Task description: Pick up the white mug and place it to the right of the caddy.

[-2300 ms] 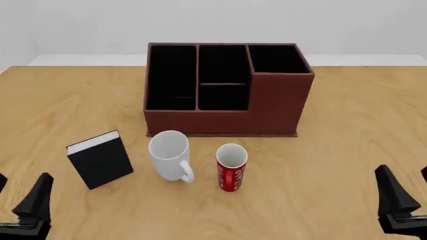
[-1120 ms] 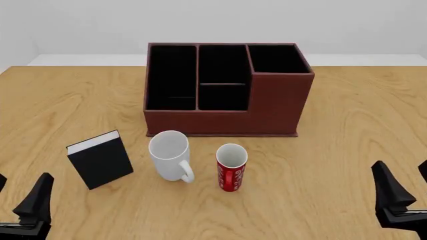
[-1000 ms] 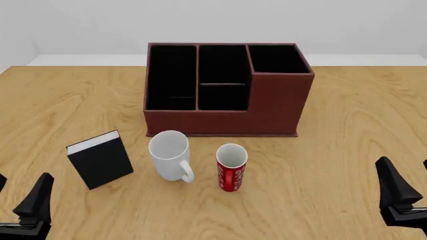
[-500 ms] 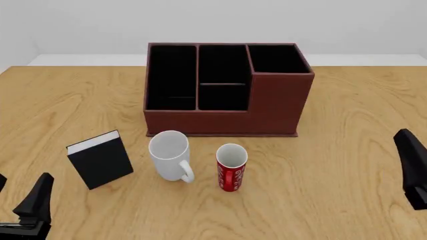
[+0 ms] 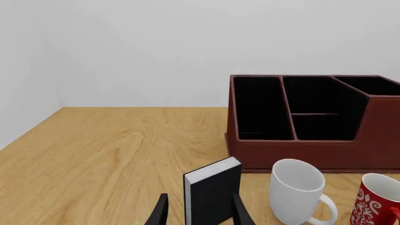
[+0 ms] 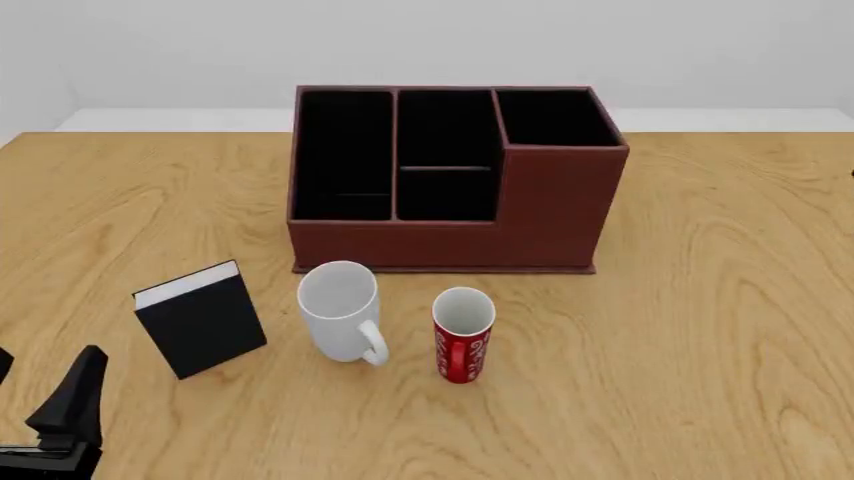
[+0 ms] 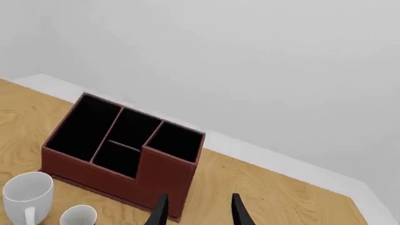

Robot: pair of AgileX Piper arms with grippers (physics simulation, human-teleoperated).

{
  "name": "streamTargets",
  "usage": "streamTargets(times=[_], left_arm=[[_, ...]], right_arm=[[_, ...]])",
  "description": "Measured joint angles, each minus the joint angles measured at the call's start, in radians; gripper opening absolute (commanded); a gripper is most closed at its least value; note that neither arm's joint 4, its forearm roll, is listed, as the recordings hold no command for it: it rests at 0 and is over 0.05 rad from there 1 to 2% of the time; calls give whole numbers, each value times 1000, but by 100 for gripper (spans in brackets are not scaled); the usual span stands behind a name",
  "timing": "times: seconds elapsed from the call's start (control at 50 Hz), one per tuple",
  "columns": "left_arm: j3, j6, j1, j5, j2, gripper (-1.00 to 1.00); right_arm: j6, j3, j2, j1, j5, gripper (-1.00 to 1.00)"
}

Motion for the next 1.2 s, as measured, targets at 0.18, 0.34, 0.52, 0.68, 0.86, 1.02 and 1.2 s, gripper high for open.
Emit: streamTargets(times=[0.18,0.34,0.52,0.68,0.86,1.02,1.2], left_arm=[[0,0,0,0,0,100],[0,0,0,0,0,100],[0,0,0,0,0,100],[0,0,0,0,0,100],[0,0,0,0,0,100],[0,0,0,0,0,100],[0,0,0,0,0,100]], right_arm=[[-53,-116,86,34,81,100],[-71,-197,173,80,151,100],[-60,-298,302,184,247,100],[-35,-388,408,272,333,100],[-31,-487,517,334,431,100],[-47,-543,602,374,510,100],[-49,-608,706,426,597,100]])
